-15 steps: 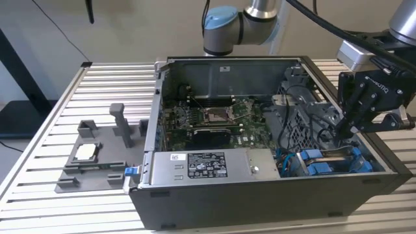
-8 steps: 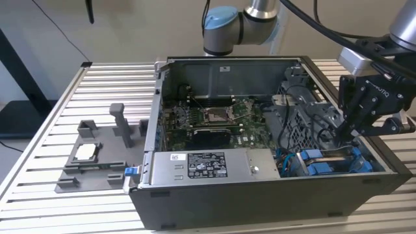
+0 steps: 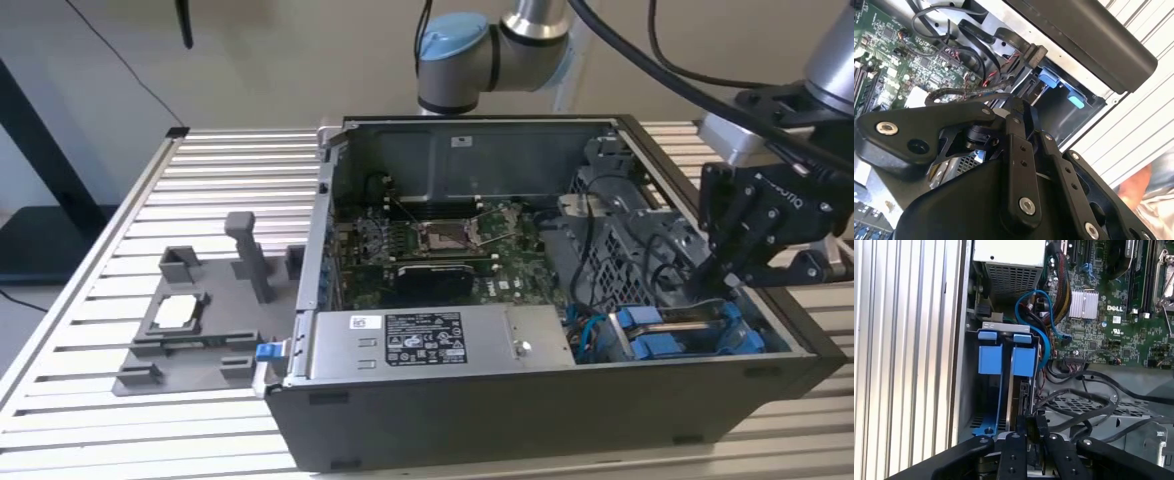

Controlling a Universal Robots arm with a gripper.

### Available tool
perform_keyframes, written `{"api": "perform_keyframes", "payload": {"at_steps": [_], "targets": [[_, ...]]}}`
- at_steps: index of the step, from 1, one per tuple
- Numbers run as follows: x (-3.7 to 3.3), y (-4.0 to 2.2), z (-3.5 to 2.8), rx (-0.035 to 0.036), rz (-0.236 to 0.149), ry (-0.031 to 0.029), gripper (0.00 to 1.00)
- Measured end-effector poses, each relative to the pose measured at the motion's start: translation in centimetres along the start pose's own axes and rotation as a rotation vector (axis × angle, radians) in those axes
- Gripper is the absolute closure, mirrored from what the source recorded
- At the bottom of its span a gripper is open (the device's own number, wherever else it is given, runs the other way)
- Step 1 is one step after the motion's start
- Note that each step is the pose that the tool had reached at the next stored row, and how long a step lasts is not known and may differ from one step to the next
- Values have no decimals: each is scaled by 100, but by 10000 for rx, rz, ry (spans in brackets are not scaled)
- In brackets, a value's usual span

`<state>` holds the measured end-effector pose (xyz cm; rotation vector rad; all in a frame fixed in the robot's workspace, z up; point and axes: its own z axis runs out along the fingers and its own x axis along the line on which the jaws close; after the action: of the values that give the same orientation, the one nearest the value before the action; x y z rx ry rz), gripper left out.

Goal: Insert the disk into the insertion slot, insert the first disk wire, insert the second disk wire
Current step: 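Insert the first disk wire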

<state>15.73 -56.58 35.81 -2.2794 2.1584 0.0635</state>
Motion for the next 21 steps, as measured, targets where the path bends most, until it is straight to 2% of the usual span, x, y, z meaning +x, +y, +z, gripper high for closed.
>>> {"api": "perform_keyframes", "payload": {"at_steps": [21], "targets": [[15, -35, 124, 14, 438, -9, 81]]}}
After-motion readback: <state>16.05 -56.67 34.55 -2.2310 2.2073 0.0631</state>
